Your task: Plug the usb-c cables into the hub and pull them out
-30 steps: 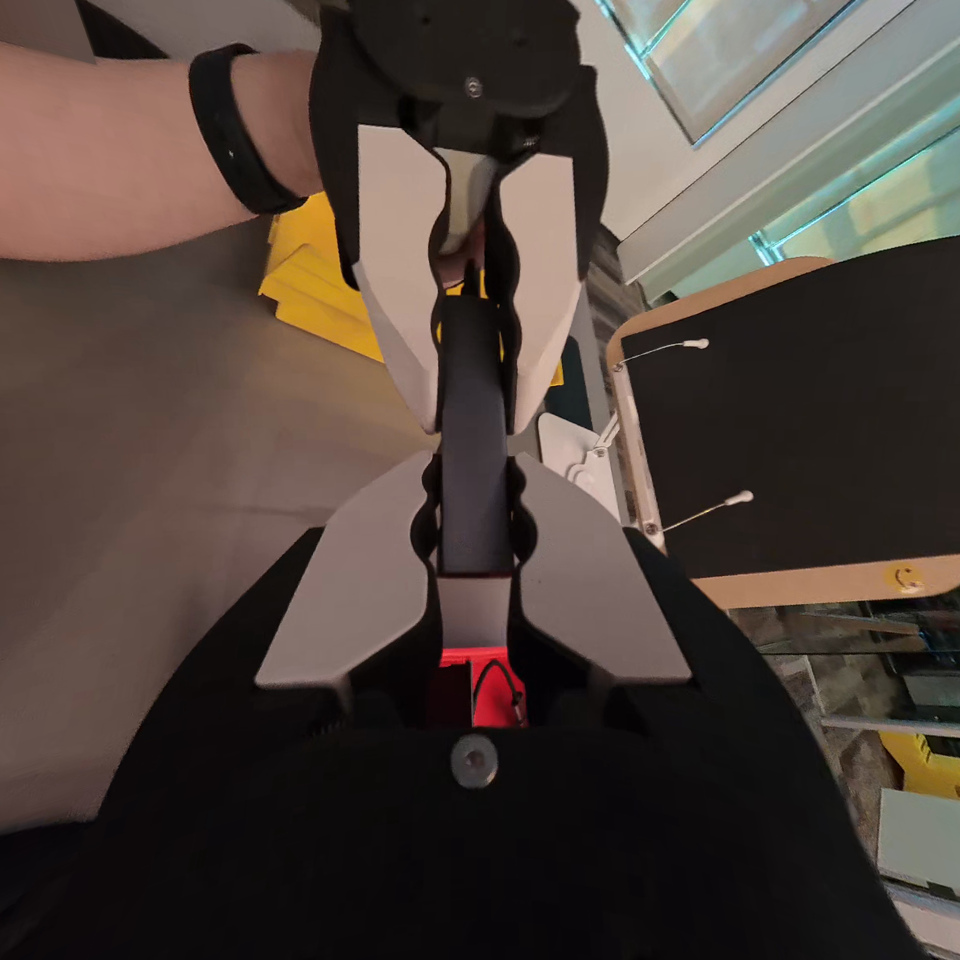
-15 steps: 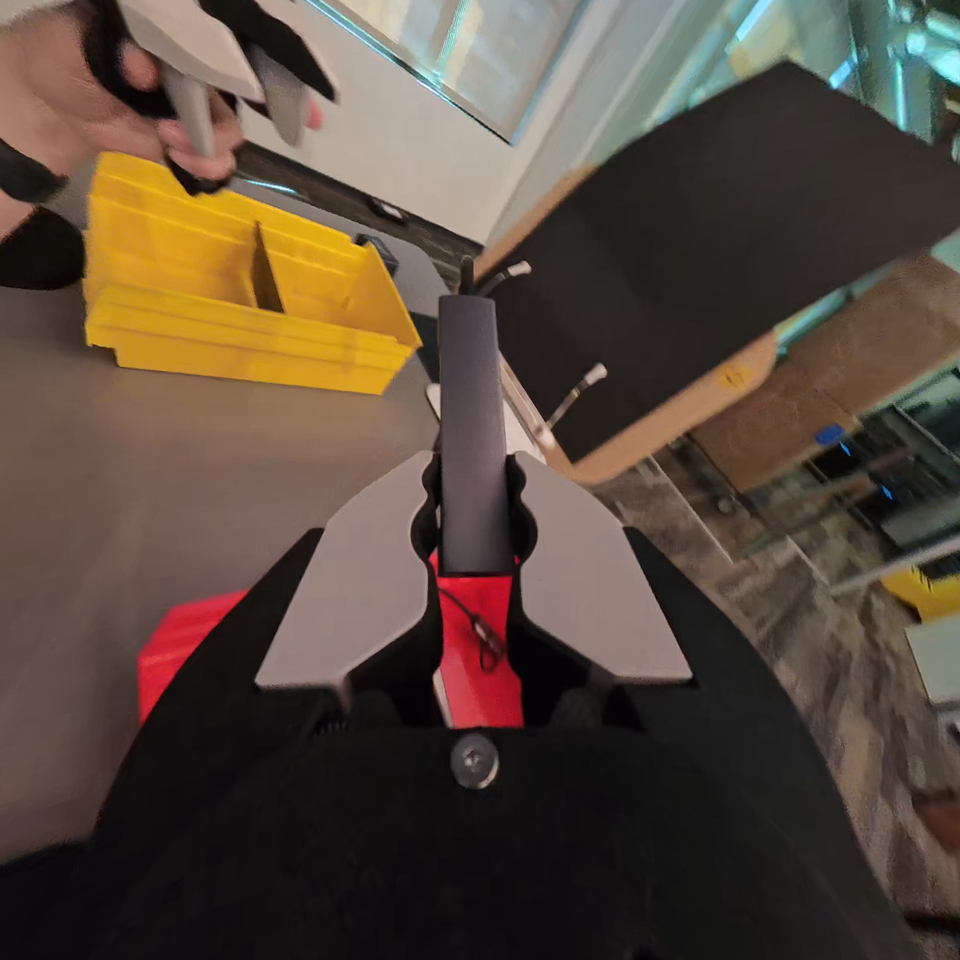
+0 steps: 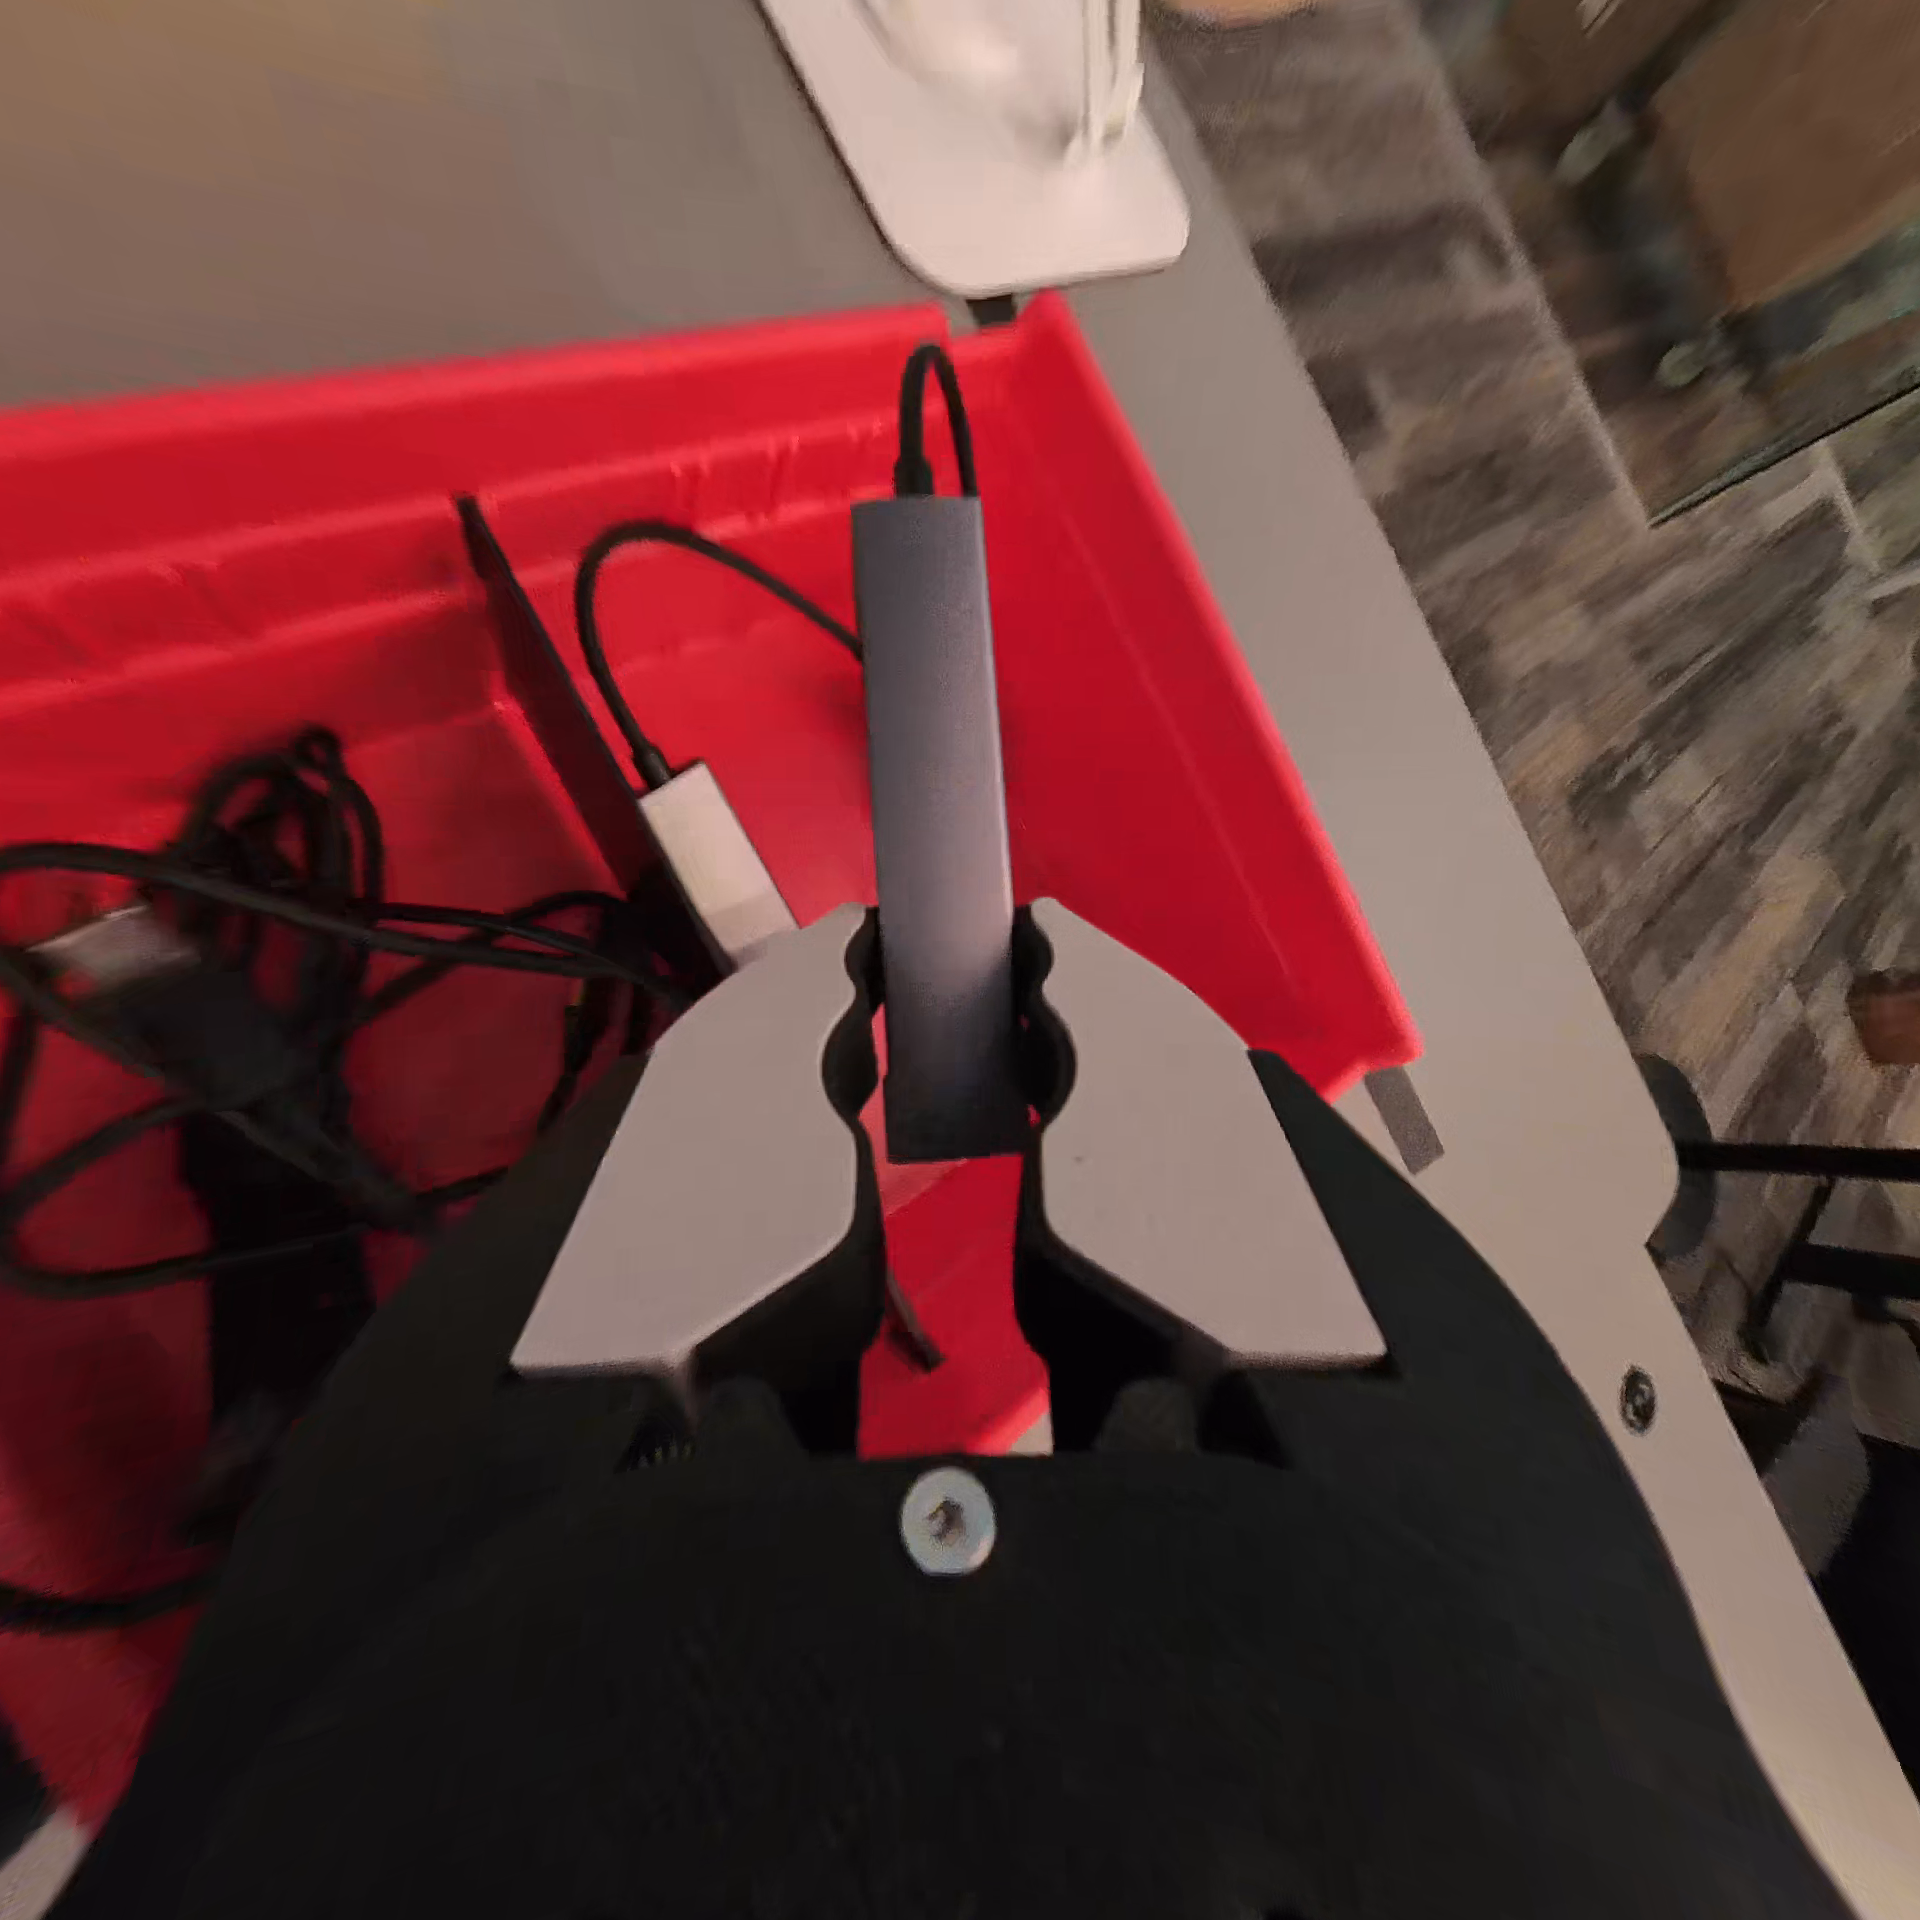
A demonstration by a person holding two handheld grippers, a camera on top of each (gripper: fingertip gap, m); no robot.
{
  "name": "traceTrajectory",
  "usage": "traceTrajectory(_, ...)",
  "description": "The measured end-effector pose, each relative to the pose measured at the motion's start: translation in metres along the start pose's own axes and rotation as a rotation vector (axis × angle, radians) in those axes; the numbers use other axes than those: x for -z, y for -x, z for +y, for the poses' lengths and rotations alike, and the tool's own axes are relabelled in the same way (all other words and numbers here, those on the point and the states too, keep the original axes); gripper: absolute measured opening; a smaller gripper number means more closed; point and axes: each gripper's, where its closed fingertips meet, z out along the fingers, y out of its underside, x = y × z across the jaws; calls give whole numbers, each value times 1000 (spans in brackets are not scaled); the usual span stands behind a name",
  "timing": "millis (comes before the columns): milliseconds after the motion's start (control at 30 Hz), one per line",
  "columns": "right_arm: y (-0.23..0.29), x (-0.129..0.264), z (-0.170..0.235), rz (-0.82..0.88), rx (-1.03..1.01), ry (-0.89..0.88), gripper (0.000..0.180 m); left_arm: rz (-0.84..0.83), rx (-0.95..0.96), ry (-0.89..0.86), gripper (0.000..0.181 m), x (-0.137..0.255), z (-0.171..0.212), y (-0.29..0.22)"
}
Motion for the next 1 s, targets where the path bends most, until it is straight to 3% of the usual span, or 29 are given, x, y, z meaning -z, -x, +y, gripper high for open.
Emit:
traceTrajectory(200, 4, -39, 20, -117, -41, 163, 29, -15, 35, -60, 32, 0, -9, 5)
traceTrajectory(333, -3, -36, 19, -107, -108, 162, 39, -24, 38, -32, 32, -1, -4, 9)
traceTrajectory(533, -29, 17, -22, 55, -151, -99, 45, -70, 52, -16, 33, 8, -4, 16)
traceTrajectory(667, -43, 80, -37, 139, -451, -211, 61, -214, 138, -43, 31, 38, -16, 39)
traceTrajectory(733, -28, 93, -13, 95, -652, -104, 66, -313, 252, 10, 31, 63, -9, 55)
traceTrajectory(867, 17, 97, 83, 30, -826, 418, 58, -534, 505, 335, 32, 133, 53, 75)
traceTrajectory(1000, 35, 83, 104, -127, -989, 467, 48, -793, 624, 652, 39, 220, 122, 88)
